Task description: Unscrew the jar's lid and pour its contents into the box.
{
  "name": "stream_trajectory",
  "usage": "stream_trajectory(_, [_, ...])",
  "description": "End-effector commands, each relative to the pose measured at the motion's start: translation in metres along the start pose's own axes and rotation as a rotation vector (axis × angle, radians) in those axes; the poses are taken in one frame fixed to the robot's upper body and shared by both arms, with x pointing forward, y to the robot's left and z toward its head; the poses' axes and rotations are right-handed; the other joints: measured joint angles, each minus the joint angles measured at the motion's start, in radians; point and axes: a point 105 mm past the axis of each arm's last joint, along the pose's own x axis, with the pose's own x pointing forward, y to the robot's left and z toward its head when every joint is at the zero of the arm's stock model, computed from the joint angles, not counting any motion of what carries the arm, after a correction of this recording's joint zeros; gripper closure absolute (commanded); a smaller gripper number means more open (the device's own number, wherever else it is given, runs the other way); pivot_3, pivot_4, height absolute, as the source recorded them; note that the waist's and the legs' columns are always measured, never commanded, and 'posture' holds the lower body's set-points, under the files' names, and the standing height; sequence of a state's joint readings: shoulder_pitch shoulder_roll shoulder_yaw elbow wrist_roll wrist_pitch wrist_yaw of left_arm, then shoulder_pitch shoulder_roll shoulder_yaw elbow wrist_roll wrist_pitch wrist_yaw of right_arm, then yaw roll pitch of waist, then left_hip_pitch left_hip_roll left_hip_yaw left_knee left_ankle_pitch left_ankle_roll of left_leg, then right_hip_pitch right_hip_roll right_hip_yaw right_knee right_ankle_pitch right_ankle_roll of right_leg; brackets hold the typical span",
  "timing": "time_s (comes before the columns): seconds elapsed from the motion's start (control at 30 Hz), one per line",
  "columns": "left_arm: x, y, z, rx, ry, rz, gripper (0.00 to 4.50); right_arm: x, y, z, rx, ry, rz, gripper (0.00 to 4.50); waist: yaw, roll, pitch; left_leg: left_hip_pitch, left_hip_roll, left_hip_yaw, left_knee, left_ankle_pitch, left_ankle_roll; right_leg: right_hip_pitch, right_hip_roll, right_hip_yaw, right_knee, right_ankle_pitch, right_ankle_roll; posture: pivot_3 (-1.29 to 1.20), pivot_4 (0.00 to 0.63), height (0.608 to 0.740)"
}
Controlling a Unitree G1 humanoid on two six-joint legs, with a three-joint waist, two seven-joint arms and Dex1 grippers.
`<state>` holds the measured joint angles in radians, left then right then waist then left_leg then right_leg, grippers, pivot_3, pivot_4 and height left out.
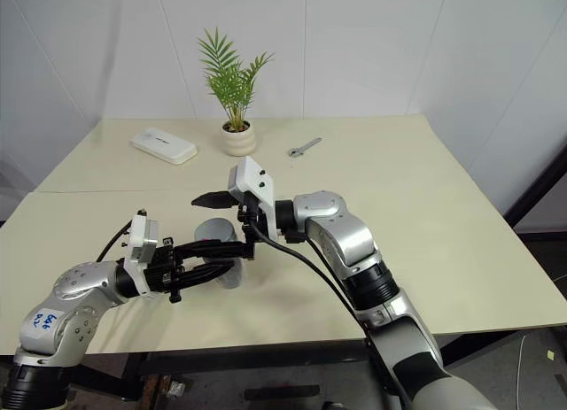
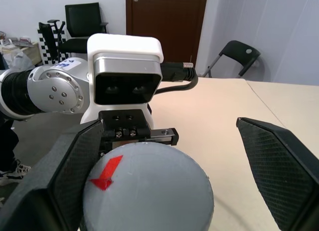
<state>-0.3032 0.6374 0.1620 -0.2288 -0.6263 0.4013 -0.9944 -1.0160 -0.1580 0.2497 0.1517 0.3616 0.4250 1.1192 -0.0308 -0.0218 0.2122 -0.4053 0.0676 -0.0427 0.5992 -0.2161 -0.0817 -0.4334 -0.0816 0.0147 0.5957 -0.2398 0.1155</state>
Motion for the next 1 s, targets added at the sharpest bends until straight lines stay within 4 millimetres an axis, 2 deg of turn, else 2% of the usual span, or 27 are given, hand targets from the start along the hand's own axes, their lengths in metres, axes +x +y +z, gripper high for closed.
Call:
stream_trajectory(0.03, [0.002, -0.005, 0.011, 0.057, -0.021, -0.031, 2.62, -0.021, -0.016, 0.01, -0.075, 0.016, -0.064, 0.01, 0.001, 0.0, 0.0, 0.0, 0.0, 0.0, 0.0, 0.0, 0.0, 0.0, 0.0, 0.0, 0.0, 0.0, 0.0, 0.0, 0.15, 0.74])
stream_trajectory(0.33, [0.002, -0.004, 0.016, 0.068, -0.06, -0.013, 2.62, -0.071, -0.044, -0.005, -0.052, 0.093, -0.18, 0.01, -0.001, 0.0, 0.0, 0.0, 0.0, 0.0, 0.0, 0.0, 0.0, 0.0, 0.0, 0.0, 0.0, 0.0, 0.0, 0.0, 0.15, 0.74])
stream_trajectory(0.5, [0.0, -0.004, 0.016, 0.071, -0.06, -0.008, 2.62, -0.092, -0.048, -0.007, -0.042, 0.11, -0.196, 0.01, 0.001, 0.0, 0.0, 0.0, 0.0, 0.0, 0.0, 0.0, 0.0, 0.0, 0.0, 0.0, 0.0, 0.0, 0.0, 0.0, 0.15, 0.74])
stream_trajectory(0.6, [-0.002, -0.004, 0.016, 0.074, -0.058, -0.002, 2.62, -0.095, -0.045, -0.003, -0.026, 0.087, -0.175, 0.01, 0.005, 0.0, 0.0, -0.001, 0.0, 0.0, 0.0, 0.0, 0.0, 0.0, 0.0, 0.0, -0.001, 0.0, 0.0, 0.0, 0.15, 0.74])
stream_trajectory(0.87, [-0.002, -0.002, 0.018, 0.081, -0.076, 0.014, 2.62, -0.089, -0.033, 0.002, 0.016, 0.03, -0.102, 0.01, -0.012, 0.0, 0.0, 0.0, 0.0, 0.002, 0.0, 0.0, 0.0, -0.002, 0.001, 0.003, 0.003, 0.0, 0.0, 0.0, 0.15, 0.74])
stream_trajectory(1.0, [-0.002, 0.001, 0.022, 0.071, -0.124, 0.054, 2.62, -0.086, -0.028, 0.022, 0.078, -0.07, -0.067, 0.01, -0.008, 0.0, 0.0, 0.0, 0.0, 0.002, 0.003, 0.0, 0.0, -0.002, 0.001, 0.003, 0.005, 0.0, 0.0, 0.0, 0.15, 0.74])
